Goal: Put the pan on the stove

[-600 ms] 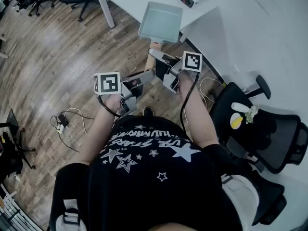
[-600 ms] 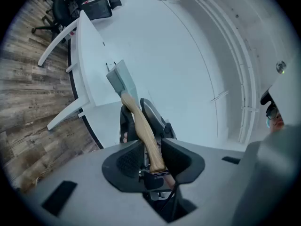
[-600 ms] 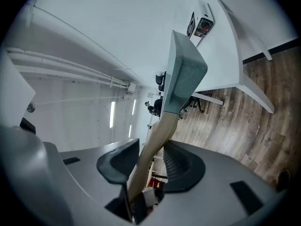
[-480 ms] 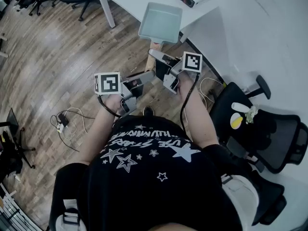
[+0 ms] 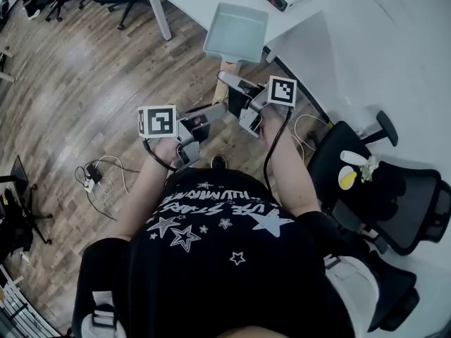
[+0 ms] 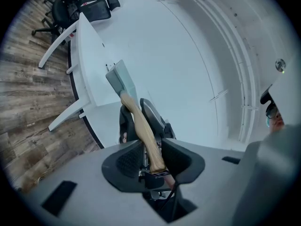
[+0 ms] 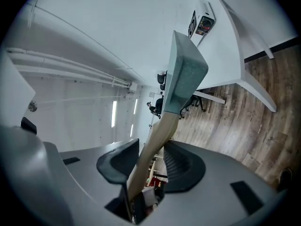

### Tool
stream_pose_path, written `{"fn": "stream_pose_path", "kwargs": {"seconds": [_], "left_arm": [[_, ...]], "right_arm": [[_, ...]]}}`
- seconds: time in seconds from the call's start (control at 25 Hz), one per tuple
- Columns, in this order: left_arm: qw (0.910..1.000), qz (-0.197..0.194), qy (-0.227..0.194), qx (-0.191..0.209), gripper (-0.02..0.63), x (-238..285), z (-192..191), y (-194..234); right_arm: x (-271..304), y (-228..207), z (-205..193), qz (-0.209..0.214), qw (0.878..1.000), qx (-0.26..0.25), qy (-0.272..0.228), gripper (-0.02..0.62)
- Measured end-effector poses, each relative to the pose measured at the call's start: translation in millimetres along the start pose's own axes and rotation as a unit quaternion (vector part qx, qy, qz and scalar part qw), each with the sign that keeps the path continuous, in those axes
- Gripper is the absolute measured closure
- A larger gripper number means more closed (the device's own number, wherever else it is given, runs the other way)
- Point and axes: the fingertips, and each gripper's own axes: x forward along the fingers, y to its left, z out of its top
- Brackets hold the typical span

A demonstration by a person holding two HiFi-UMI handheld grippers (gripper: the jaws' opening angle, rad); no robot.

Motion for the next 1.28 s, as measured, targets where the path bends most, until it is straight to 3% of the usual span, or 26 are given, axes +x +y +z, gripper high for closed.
{"fn": "stream_pose_path", "kwargs": {"seconds": [0.72, 1.0, 1.28], "left_arm": [[0.9994, 0.029, -0.016, 0.008, 0.483, 17.9, 9.0, 10.3], [0.9992, 0.034, -0.016, 0.013, 0.483, 9.5, 28.5, 20.7], [0.9999, 0.006, 0.006, 0.008, 0.483, 8.7, 73.2, 39.0]], "right_arm": [[-2.3, -10.1, 17.9, 0.016, 1.0, -0.003, 0.024, 0.433], [19.4, -13.5, 26.1, 0.016, 0.999, -0.006, 0.028, 0.433], [50.9, -27.1, 58.9, -0.001, 1.0, -0.014, 0.008, 0.431]]}}
